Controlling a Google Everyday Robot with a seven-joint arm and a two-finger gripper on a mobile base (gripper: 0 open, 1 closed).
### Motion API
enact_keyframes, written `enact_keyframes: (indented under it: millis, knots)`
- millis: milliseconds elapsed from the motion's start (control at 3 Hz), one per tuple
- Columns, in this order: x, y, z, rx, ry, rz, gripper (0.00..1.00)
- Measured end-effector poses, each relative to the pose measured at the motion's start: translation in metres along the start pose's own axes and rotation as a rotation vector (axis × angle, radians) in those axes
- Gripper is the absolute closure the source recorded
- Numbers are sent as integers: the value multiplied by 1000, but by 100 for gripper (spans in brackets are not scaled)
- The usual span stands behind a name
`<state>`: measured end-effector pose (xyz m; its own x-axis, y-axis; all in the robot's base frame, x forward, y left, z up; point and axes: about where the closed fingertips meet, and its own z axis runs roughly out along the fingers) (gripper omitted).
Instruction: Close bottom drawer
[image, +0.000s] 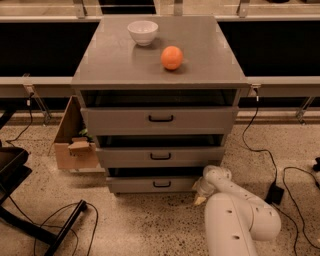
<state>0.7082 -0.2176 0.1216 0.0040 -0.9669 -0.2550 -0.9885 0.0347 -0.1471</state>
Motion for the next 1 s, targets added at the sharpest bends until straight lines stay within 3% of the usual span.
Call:
enact_keyframes:
  millis: [333, 667, 1000]
  knots:
    - [7, 4, -23, 17, 40, -5, 64]
    - [20, -24, -85, 105, 138, -21, 88]
    - [19, -63, -166, 193, 272, -88, 100]
